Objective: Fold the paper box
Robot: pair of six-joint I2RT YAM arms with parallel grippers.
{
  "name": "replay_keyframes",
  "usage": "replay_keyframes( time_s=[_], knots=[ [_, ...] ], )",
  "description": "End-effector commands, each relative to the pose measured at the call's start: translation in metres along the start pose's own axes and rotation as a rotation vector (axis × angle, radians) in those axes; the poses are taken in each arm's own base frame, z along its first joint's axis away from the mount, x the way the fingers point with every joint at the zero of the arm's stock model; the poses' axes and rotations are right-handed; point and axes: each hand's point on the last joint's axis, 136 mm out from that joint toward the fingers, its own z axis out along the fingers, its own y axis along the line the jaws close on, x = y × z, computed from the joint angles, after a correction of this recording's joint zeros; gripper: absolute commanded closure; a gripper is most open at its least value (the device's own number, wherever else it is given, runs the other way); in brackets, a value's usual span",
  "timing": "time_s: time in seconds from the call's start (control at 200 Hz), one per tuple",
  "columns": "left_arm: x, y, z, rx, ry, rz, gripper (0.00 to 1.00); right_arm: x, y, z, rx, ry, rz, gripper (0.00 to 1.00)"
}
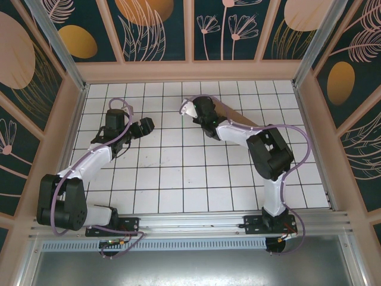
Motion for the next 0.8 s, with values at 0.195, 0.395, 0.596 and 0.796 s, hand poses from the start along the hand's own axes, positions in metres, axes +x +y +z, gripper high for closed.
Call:
replay_keyframes(
  time_s=[0.195, 0.395, 0.596, 0.796],
  knots=[
    [-0.006, -0.002, -0.001, 0.018, -0.018, 0.012, 0.12, 0.003, -0.016, 0.005, 0.14, 0.0, 0.084, 0.06],
    [-0.002, 0.0, -0.001, 0.017, -0.012, 0.008, 0.11, 0.022, -0.014, 0.014, 0.134, 0.016, 0.124, 0.01],
    [-0.002, -0.001, 0.0, 0.021, -0.01, 0.007, 0.11, 0.038, 0.017, 0.027, 0.022, 0.026, 0.164, 0.01],
    [-0.003, -0.002, 0.001, 0.023, -0.008, 0.017, 0.12, 0.044, 0.036, 0.034, -0.043, 0.015, 0.227, 0.01]
  ],
)
